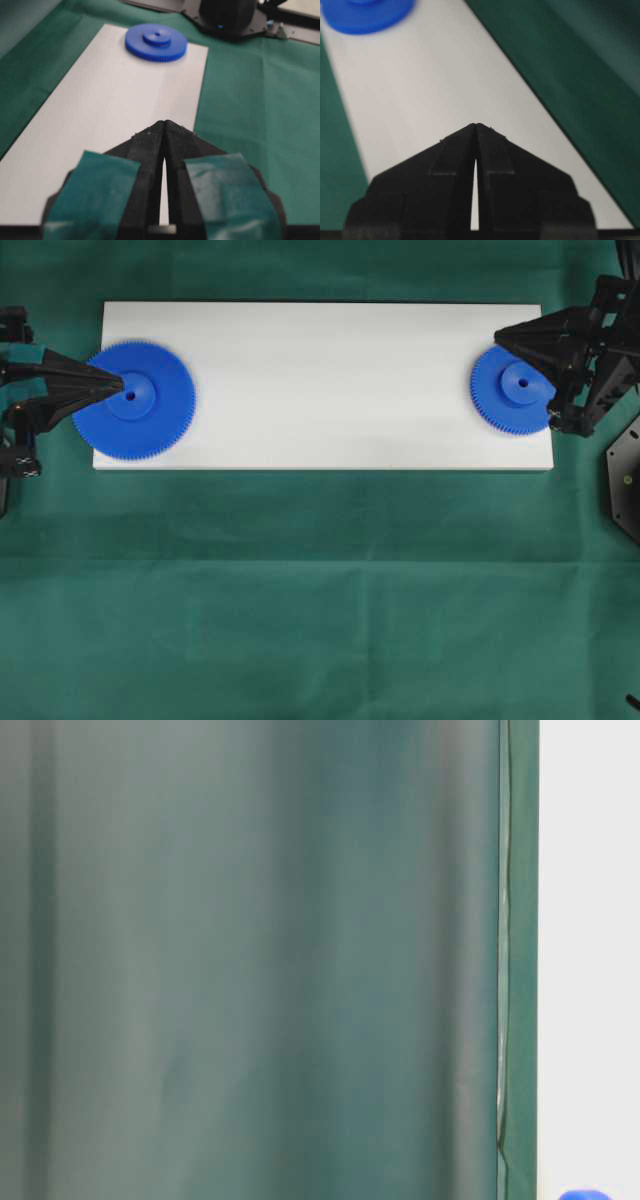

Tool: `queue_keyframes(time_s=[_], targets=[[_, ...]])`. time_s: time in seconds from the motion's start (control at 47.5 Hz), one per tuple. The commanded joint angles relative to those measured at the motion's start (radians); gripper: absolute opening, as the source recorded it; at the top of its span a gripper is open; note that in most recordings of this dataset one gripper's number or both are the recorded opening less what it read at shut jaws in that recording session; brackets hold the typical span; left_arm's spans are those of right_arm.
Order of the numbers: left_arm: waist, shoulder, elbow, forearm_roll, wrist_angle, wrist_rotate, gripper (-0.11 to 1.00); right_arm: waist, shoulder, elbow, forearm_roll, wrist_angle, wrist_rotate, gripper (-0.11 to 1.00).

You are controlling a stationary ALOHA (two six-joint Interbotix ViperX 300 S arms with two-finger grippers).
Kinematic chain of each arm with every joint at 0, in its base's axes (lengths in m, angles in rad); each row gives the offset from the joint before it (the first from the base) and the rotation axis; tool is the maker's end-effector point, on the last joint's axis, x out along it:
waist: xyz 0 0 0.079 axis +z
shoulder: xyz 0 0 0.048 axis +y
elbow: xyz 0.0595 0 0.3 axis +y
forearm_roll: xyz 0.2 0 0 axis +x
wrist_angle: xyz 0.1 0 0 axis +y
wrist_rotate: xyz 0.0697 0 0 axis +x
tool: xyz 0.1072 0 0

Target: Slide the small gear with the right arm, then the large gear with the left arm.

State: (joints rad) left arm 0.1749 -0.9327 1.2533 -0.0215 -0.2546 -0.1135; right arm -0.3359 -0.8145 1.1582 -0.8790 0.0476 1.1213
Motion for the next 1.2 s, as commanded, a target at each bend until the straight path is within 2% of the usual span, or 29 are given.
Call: queue_keyframes(time_s=[0.0,0.126,0.253,0.484,0.589,0.863,1.179], targets=[[0.012,0.034,-0.035,-0.002,0.002,0.000,0.00,0.000,-0.003,-0.003,-0.005,-0.069,-0.005,0.50],[0.040,0.057,-0.054,-0.002,0.031,0.002,0.00,0.000,-0.012,0.005,-0.006,-0.141,-0.009,0.50],[0.077,0.051,-0.064,-0.002,0.095,0.002,0.00,0.000,-0.023,0.015,-0.006,-0.153,-0.009,0.50],[0.161,0.057,-0.098,0.000,0.399,0.002,0.00,0.000,-0.041,0.032,-0.006,-0.152,-0.009,0.50],[0.181,0.063,-0.106,-0.002,0.477,0.000,0.00,0.000,-0.043,0.037,-0.006,-0.153,-0.009,0.50],[0.206,0.124,-0.095,0.003,0.499,0.002,0.00,0.000,-0.040,0.041,-0.006,-0.153,-0.009,0.50],[0.212,0.316,-0.110,0.003,0.480,0.002,0.00,0.000,-0.040,0.048,-0.006,-0.153,-0.009,0.50]])
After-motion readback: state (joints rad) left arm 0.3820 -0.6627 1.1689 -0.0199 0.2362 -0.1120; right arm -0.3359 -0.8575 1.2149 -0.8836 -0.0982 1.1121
